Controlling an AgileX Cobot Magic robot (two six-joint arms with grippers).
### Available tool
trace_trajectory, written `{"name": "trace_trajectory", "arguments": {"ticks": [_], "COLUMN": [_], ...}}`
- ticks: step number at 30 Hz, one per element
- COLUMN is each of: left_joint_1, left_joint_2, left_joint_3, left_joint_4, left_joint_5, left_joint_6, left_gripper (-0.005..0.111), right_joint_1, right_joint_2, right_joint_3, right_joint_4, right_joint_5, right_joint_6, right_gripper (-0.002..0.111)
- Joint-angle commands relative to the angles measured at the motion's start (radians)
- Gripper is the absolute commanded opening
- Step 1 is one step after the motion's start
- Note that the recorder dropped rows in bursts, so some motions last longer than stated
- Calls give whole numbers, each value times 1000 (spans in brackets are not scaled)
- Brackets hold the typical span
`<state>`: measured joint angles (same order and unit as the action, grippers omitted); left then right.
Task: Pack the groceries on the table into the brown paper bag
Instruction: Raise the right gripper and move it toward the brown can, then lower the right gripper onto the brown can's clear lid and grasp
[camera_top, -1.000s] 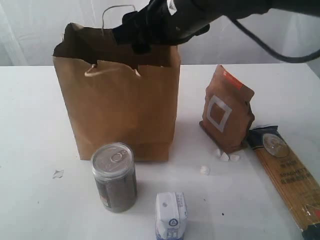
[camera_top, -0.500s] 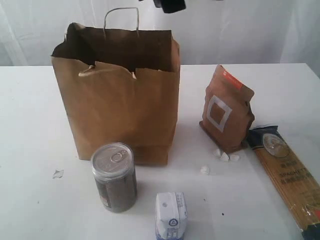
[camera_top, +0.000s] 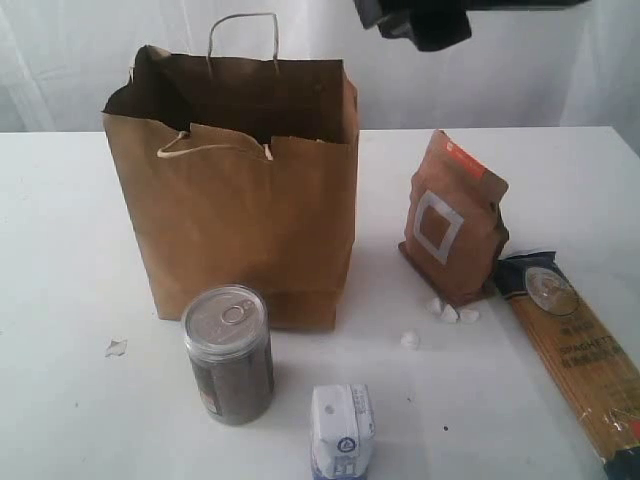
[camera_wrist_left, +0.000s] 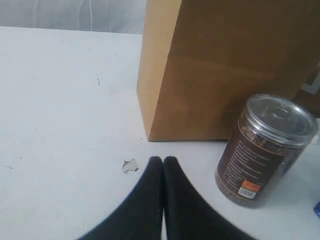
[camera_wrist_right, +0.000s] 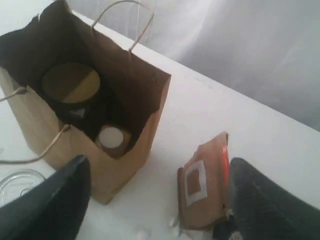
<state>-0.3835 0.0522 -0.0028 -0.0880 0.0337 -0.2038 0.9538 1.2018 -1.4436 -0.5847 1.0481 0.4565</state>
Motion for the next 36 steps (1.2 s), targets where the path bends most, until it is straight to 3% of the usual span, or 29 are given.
{"name": "trace_trajectory", "arguments": {"ticks": [1, 6, 9, 13, 16, 19, 32, 36], "left_joint_1": [0, 0, 0, 0, 0, 0, 0, 0], "left_joint_2": [-5, -5, -5, -5, -5, -5, -5, -5], "left_joint_3": [3, 3, 3, 3, 3, 3, 3, 3], "left_joint_4": [-7, -7, -7, -7, -7, -7, -7, -7], "left_joint_5": [-5, -5, -5, -5, -5, -5, -5, -5], "left_joint_6": [-1, -1, -1, -1, -1, -1, -1, -1], "left_gripper": [0, 0, 0, 0, 0, 0, 0, 0], "right_joint_1": [79, 180, 230, 232, 232, 232, 98, 69], "right_joint_2": [-28, -32, -30, -1, 76, 124, 379, 419], "right_joint_3": [3, 16, 116, 266, 292, 295, 297, 295], "right_joint_4": [37, 204, 298, 368, 378, 378, 342, 314], "right_joint_5": [111, 173, 164, -78, -245, -335, -499, -506], "right_joint_6": [-58, -181, -208, -256, -252, -252, -33, 0], "right_gripper": [70, 70, 70, 71, 81, 83, 83, 88]}}
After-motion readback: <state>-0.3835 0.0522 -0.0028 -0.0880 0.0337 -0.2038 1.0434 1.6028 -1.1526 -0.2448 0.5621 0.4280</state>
